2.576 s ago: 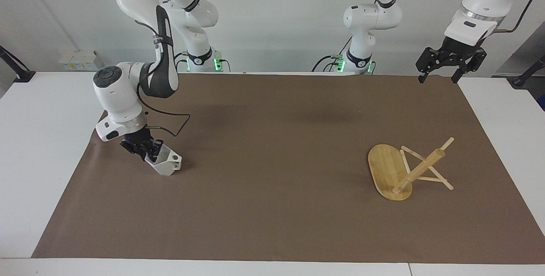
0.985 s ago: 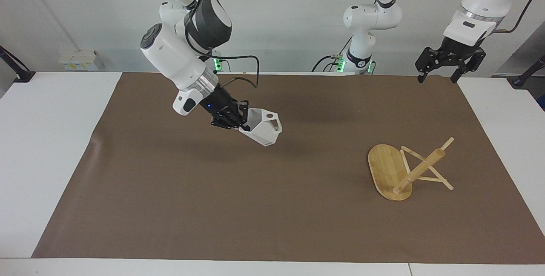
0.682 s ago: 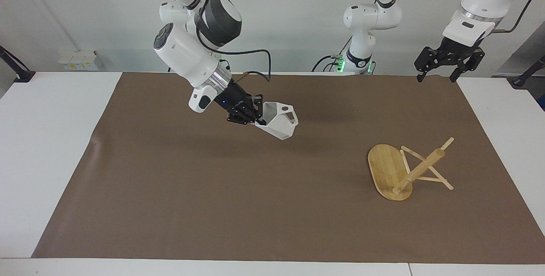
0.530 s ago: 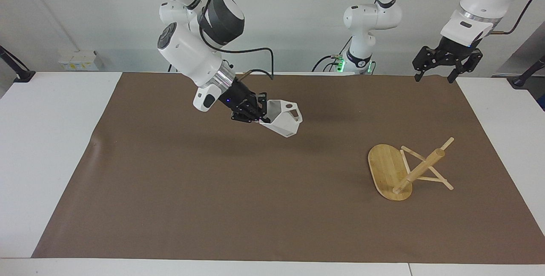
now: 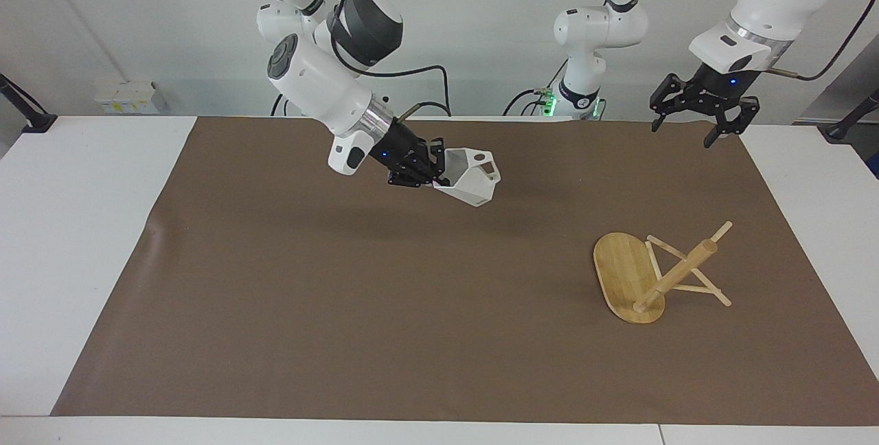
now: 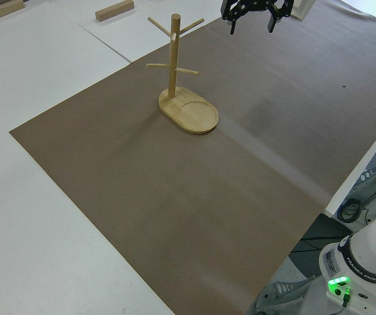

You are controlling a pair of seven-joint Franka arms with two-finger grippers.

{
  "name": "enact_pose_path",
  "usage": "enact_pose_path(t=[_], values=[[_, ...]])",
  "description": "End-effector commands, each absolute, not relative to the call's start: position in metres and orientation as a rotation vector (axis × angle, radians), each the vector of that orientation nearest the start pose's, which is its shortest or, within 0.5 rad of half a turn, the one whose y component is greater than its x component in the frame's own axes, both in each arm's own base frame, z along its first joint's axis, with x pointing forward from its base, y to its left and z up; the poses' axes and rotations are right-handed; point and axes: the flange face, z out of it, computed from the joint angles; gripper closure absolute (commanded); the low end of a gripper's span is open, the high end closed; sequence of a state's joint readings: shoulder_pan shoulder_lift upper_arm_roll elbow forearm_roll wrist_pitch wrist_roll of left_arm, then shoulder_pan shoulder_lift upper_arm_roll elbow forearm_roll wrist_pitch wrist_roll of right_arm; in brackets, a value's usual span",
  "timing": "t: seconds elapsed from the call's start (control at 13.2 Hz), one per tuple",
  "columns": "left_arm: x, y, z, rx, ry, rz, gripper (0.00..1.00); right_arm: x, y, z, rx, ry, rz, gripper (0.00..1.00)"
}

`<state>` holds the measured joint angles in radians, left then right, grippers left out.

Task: Hang cup on rack
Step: 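Lift the cup with the right gripper while the left gripper approaches, then close the left gripper on the cup held by the right gripper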

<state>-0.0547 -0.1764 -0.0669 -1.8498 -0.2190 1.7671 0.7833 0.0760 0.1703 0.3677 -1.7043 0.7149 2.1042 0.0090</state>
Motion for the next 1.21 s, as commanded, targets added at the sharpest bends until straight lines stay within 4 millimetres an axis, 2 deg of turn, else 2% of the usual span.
enact_pose_path(t=[0.0,0.23,0.38,0.53,0.68,0.83,1.14], values=[[0.485,-0.095,0.586,-2.896,1.657,-0.379,0.0,0.564,0.31,0.537,-2.31,-0.11,-0.037,1.0],[0.477,-0.125,0.578,-2.792,1.837,-0.494,0.0,0.557,0.331,0.542,-2.302,-0.078,-0.067,1.0],[0.475,-0.137,0.577,-2.845,1.855,-0.568,0.0,0.552,0.341,0.544,-2.3,-0.03,-0.05,1.0],[0.471,-0.149,0.566,-2.865,1.885,-0.57,0.0,0.541,0.362,0.546,-2.294,-0.03,-0.052,1.0],[0.467,-0.166,0.555,-2.828,1.973,-0.644,0.0,0.537,0.372,0.549,-2.291,0.046,-0.061,1.0],[0.467,-0.173,0.545,-2.832,1.993,-0.7,0.0,0.535,0.376,0.55,-2.289,0.049,-0.062,1.0],[0.468,-0.176,0.546,-2.779,2.07,-0.756,0.0,0.534,0.376,0.55,-2.289,0.052,-0.059,1.0]])
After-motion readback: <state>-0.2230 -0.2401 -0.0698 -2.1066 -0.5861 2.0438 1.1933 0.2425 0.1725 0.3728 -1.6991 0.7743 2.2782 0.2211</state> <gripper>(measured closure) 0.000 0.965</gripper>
